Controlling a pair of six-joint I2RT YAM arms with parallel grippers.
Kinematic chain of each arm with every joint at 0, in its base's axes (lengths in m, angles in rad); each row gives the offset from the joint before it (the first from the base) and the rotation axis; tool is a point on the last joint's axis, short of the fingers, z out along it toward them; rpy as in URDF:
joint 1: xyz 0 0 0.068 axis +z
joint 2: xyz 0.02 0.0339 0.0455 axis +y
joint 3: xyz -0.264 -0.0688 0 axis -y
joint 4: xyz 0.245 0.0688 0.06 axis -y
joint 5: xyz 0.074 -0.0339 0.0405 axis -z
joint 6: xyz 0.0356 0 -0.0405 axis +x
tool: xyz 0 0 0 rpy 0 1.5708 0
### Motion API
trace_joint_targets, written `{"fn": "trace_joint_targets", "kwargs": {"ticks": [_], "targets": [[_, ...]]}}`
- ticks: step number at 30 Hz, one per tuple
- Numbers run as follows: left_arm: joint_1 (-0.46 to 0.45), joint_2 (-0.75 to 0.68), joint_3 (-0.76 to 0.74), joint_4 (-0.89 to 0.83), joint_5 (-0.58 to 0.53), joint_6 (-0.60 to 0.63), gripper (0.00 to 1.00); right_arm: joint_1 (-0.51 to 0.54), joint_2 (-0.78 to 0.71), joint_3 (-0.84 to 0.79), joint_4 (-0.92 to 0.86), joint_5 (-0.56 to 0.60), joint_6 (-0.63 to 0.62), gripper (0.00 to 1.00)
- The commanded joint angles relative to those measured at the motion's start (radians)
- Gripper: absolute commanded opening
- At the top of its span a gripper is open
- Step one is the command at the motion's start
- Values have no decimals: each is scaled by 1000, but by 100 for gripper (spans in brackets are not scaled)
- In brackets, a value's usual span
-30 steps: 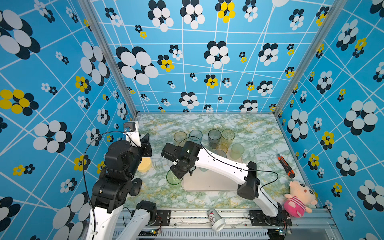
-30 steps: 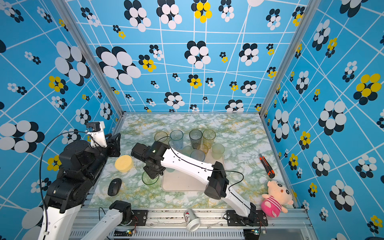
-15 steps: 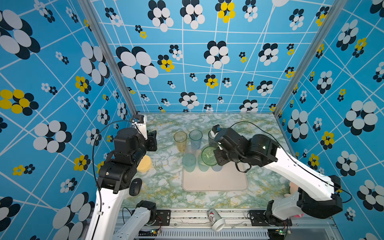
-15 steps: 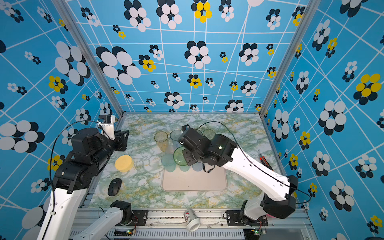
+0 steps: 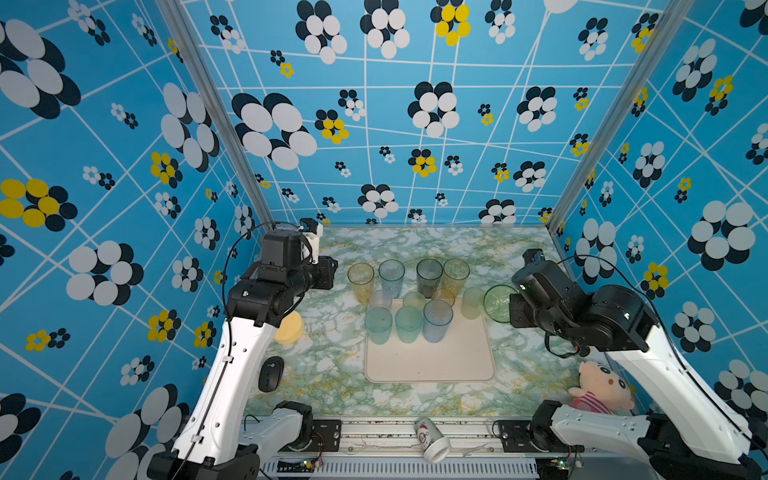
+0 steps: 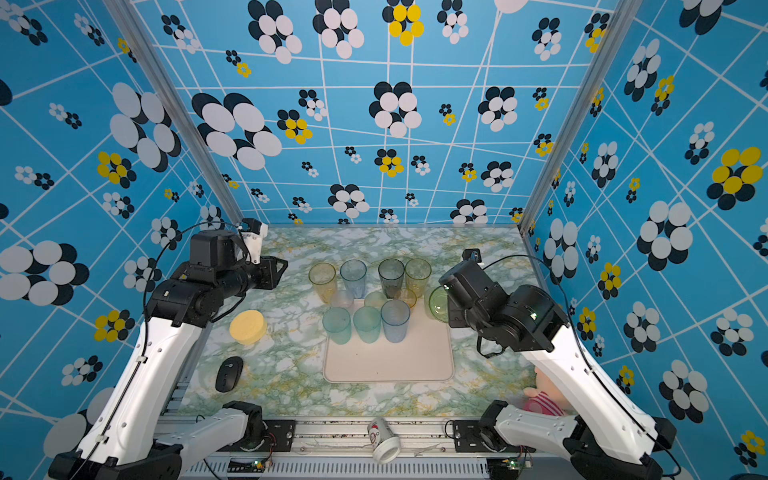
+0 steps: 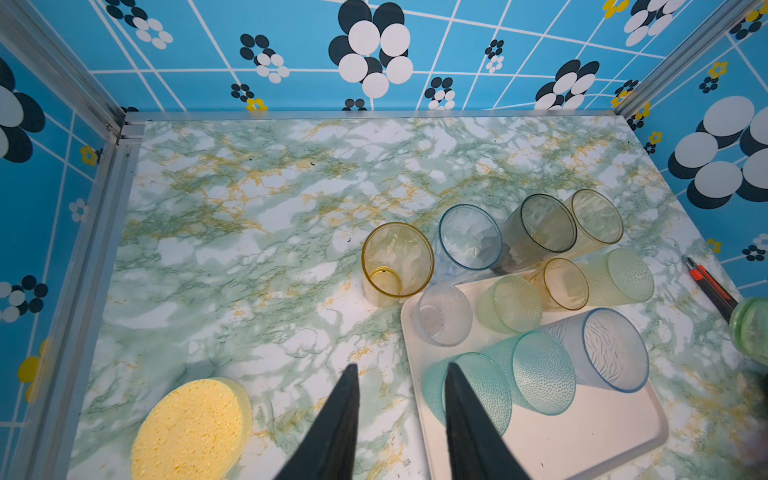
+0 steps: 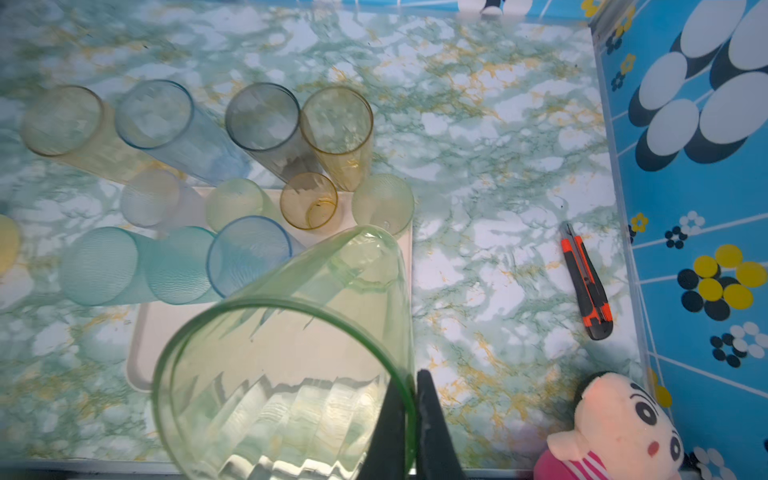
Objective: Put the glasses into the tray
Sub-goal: 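Lift the green cup and carry it over the tray with the right gripper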
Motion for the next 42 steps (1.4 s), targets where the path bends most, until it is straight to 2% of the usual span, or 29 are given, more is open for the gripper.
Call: {"fn": "trace_joint_targets", "kwargs": {"ticks": [1, 9, 15, 42], "targets": [[8, 25, 29, -35, 44, 5, 36, -68, 8, -77, 52, -97, -18, 0], [7, 93, 46, -79, 43, 34, 35, -228, 44, -257, 264, -321, -69, 0], [8, 128, 37, -78, 38, 43, 35, -264, 115, -306, 347, -387, -81, 0], [8, 250, 51, -79, 34, 63, 35, -319, 257, -342, 399, -405, -113, 0]]}}
